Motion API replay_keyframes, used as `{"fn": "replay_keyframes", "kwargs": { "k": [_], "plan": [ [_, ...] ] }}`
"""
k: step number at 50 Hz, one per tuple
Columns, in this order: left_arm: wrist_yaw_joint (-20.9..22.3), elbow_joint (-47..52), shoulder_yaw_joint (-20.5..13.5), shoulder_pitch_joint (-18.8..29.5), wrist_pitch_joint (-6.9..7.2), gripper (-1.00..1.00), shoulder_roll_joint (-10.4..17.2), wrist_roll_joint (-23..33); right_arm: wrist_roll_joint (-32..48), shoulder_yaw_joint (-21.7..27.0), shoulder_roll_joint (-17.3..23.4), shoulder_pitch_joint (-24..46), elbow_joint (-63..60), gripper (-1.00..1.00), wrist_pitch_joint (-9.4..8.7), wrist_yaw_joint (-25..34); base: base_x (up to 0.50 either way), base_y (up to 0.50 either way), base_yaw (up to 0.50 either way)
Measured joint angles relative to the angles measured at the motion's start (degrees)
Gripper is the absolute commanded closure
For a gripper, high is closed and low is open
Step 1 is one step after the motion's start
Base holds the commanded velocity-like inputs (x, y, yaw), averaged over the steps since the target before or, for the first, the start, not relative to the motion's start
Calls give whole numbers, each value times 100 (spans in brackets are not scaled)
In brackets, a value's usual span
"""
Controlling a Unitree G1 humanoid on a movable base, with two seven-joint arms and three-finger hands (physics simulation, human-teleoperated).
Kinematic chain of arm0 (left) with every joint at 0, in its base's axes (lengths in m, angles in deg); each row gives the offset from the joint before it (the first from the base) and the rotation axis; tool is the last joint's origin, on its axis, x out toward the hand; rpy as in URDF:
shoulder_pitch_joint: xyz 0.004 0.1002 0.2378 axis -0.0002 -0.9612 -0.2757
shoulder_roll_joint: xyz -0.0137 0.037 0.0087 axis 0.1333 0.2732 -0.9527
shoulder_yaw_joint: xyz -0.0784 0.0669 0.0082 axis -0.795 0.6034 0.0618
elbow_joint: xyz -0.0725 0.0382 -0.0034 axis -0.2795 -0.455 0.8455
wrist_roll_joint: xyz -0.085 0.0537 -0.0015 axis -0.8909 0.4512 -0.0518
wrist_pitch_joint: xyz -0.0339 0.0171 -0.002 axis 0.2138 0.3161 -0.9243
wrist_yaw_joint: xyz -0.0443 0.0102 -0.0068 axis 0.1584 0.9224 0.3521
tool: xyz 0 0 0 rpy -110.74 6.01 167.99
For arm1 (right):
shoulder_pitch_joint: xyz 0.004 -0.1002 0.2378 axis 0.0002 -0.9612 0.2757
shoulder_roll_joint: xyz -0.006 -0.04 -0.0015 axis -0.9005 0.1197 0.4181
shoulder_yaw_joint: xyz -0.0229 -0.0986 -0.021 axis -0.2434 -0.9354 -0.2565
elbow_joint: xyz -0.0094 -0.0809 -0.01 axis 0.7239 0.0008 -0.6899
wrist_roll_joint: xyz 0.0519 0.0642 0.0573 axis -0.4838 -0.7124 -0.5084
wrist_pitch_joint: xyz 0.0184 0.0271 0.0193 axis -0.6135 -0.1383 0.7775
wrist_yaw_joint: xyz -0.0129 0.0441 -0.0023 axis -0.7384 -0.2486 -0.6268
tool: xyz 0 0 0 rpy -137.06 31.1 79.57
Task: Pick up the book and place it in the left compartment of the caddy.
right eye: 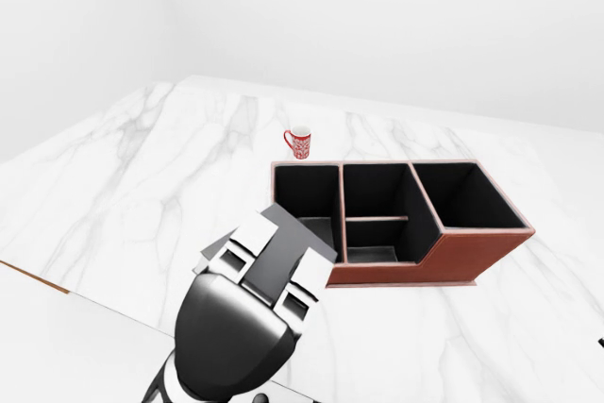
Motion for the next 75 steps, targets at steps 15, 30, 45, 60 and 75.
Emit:
{"fn": "replay_keyframes", "kwargs": {
  "k": [15, 30, 45, 60, 75],
  "plan": [
    [-75, -33, 24, -95, 0, 100, 52, -56, -21, 12, 5, 2, -15, -100, 0, -30, 0, 0, 0],
    [-33, -478, -137, 213, 0, 100, -265, -292, 16, -6, -5, 6, 3, -100, 0, -18, 0, 0, 0],
    [56, -1614, -582, 811, 0, 100, -783, -672, 13, 8, 0, 1, -13, -100, 0, 0, 0, 0, 0],
    [105, -2497, -838, 1164, 0, 100, -1060, -823, 35, -20, -6, 10, 1, -100, 0, 21, 0, 0, 0],
    [182, -3351, -1145, 1718, 0, 100, -1345, -831, 29, -23, -13, 2, 5, -100, 0, 45, 0, 0, 0]
  ]
}}
